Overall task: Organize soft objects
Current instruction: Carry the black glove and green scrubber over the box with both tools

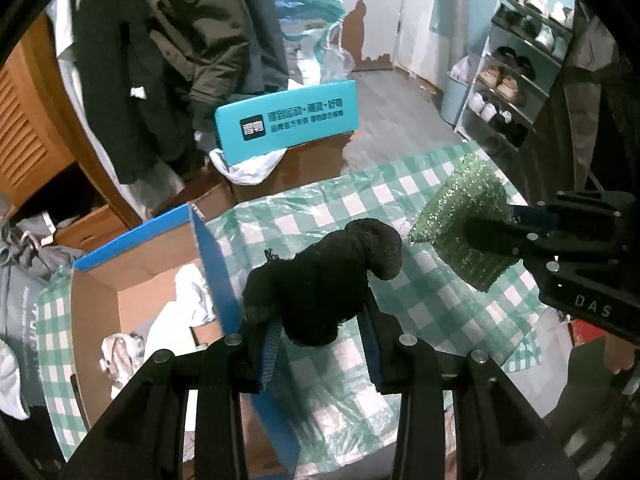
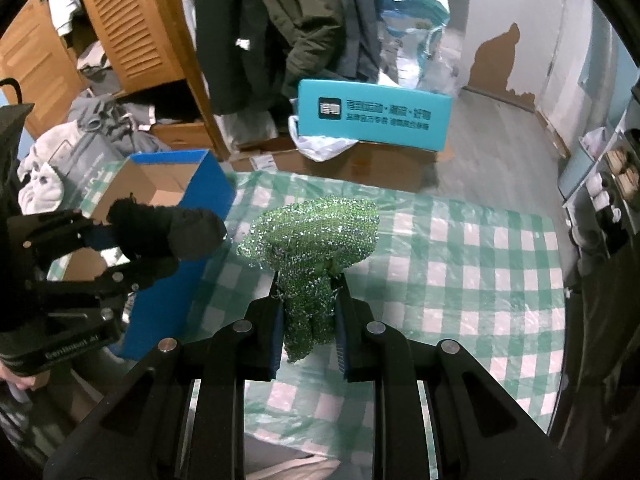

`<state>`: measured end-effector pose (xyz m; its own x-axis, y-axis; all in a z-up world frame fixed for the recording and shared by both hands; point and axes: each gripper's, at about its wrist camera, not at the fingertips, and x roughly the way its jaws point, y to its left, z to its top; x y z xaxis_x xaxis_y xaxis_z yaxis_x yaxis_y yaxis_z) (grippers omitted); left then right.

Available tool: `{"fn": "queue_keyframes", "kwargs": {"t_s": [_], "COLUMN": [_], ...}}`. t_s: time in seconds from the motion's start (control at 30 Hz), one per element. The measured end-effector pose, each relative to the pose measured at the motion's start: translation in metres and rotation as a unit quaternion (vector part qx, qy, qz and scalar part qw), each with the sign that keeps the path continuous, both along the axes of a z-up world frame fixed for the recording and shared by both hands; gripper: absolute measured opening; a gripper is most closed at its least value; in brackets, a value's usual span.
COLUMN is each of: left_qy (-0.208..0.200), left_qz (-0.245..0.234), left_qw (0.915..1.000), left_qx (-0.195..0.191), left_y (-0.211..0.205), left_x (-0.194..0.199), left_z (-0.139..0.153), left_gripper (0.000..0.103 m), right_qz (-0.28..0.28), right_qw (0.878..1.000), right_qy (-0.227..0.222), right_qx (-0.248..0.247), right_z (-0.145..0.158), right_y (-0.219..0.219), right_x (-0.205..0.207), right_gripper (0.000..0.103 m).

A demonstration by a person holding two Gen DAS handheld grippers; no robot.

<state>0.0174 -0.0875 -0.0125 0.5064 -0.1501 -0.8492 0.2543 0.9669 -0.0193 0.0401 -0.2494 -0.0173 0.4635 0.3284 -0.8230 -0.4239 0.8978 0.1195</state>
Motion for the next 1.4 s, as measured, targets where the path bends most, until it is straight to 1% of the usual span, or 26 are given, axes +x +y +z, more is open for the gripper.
{"fn": "queue_keyframes", "kwargs": {"t_s": [0.07,0.2,0.3,0.5,0.83,1.03,1.4], "left_qy": [-0.001,-0.006,-0.003,-0.011,-0.015,-0.013,-0.011], "left_qz": [0.005,0.014,0.025,0.038,0.061,0.078,0.11], "left_qw": [1.0,0.9999,0.9996,0.9989,0.9976,0.9965,0.9931], "left_qx": [-0.008,-0.007,-0.014,-0.025,-0.03,-0.027,-0.039], "left_y": [0.009,0.022,0.035,0.052,0.082,0.099,0.134], "left_x": [-0.003,-0.007,-0.01,-0.018,-0.027,-0.029,-0.032], "left_z": [0.003,0.004,0.004,0.012,0.015,0.011,0.008], "left_gripper": [0.037,0.037,0.037,0.037,0.037,0.037,0.037], "right_qz": [0.006,0.022,0.033,0.053,0.077,0.09,0.12], "right_qw": [1.0,1.0,0.999,0.998,0.997,0.996,0.993], "right_qy": [-0.008,-0.019,-0.02,-0.022,-0.02,-0.016,-0.011], "right_qx": [-0.001,0.008,0.01,0.014,0.014,0.01,0.006], "right_z": [0.004,0.013,0.016,0.021,0.024,0.023,0.022], "right_y": [0.006,0.017,0.027,0.05,0.08,0.102,0.145], "right_x": [-0.002,-0.009,-0.012,-0.013,-0.014,-0.011,-0.009], "right_gripper": [0.019,0.019,0.019,0.019,0.019,0.019,0.019]}}
